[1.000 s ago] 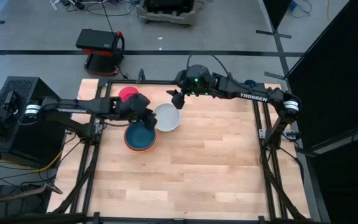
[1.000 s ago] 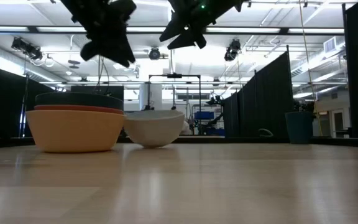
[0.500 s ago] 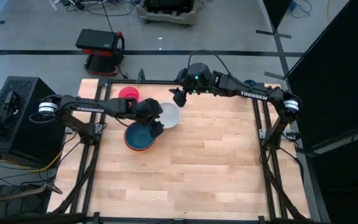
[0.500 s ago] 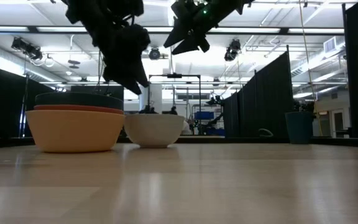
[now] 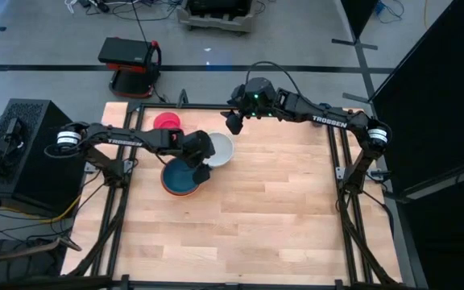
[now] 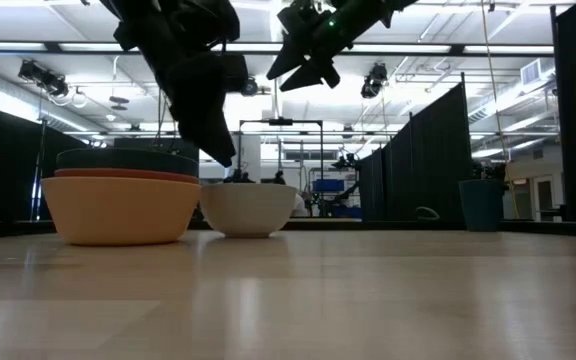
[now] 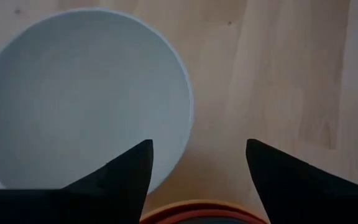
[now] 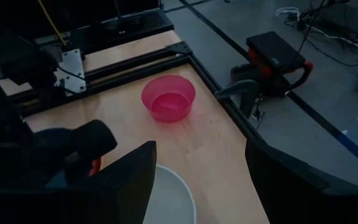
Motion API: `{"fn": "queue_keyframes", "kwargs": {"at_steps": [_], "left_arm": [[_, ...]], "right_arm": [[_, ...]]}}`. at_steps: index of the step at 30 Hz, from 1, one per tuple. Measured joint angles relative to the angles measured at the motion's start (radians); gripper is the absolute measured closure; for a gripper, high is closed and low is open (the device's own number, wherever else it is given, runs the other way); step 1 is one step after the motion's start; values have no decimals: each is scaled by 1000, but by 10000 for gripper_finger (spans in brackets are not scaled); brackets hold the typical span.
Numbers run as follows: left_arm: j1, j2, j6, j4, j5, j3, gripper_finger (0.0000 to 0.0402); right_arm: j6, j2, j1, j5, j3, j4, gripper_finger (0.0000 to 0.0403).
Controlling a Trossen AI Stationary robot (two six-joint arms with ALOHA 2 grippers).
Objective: Nest bowls inside each other
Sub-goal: Stack the white bowl on the dark blue bowl
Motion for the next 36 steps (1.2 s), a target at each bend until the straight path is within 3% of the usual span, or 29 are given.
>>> {"fn": "queue_keyframes", "kwargs": {"at_steps": [16, 19, 25, 36], "left_arm": [[0, 119, 42, 3, 29, 41, 192], [0, 139, 57, -1, 26, 63, 242], [0, 148, 55, -4, 30, 80, 385], [0, 148, 40, 1, 60, 81, 391]], "right_arm": [[1, 0, -11, 0, 0, 0, 169], [1, 0, -12, 0, 0, 0, 169], [1, 0, -13, -1, 0, 0, 169], [1, 0, -14, -12, 0, 0, 169]]}}
